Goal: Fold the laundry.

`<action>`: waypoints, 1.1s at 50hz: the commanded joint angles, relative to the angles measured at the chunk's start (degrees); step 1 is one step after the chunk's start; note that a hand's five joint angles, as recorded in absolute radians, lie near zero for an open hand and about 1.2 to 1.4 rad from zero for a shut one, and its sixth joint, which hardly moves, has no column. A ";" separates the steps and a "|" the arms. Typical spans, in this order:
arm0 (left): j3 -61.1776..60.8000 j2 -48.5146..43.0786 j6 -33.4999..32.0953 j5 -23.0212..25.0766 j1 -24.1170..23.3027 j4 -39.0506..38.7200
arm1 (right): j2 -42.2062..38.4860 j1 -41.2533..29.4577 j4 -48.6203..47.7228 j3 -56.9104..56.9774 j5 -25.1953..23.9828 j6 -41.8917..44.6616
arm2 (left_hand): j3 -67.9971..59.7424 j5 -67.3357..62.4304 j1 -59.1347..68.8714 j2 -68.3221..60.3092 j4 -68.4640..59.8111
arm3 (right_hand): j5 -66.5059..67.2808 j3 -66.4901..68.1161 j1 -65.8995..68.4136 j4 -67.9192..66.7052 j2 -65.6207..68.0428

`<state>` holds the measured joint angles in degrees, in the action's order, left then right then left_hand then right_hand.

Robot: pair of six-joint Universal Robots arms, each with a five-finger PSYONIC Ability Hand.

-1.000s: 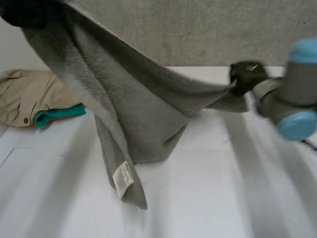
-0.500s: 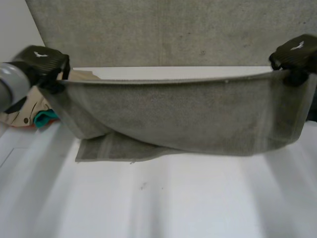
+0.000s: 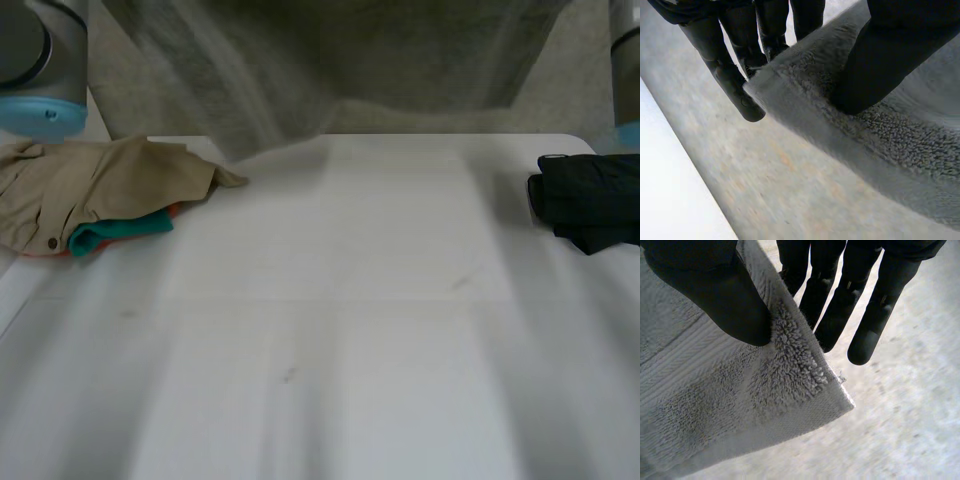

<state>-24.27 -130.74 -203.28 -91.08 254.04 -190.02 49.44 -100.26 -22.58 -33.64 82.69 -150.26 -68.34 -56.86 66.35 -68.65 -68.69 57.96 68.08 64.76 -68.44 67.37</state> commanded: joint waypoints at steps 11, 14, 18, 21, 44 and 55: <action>-43.74 6.55 1.31 6.79 1.02 1.06 | 1.71 2.79 18.62 -29.63 -9.21 5.84 | -11.66 -13.14 13.65 -11.35 -11.31 | 12.04 11.92 15.24 -11.56 12.63; -50.59 8.48 -1.59 9.25 1.46 3.07 | 2.24 4.11 23.54 -34.03 -9.66 10.67 | -11.66 -13.14 13.65 -11.35 -11.31 | 12.04 11.92 15.24 -11.56 12.63; -60.68 15.49 -8.43 10.75 2.16 10.34 | 7.57 7.35 35.46 -40.70 -9.74 19.01 | -11.66 -13.14 13.65 -11.35 -11.31 | 12.04 11.92 15.24 -11.56 12.63; -65.62 20.34 -12.74 10.84 2.60 16.15 | 11.54 9.73 42.25 -43.61 -9.83 23.94 | -11.66 -13.14 13.65 -11.35 -11.31 | 12.04 11.92 15.24 -11.56 12.63; -44.24 6.50 -21.21 2.23 -2.93 21.19 | 3.49 5.26 30.37 -38.36 -6.85 28.01 | -11.66 -13.14 13.65 -11.35 -11.31 | 12.04 11.92 15.24 -11.56 12.63; -13.63 -14.35 -20.32 -3.05 -5.93 25.84 | -10.06 1.30 14.50 -23.33 -1.57 26.86 | -11.66 -13.14 13.65 -11.35 -11.31 | 12.04 11.92 15.24 -11.56 12.63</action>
<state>-51.18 -136.20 -223.48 -92.13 249.02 -168.03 45.66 -97.31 -5.05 -64.78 78.98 -123.79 -68.34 -56.86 66.35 -68.66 -68.69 58.63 68.08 64.76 -68.47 67.37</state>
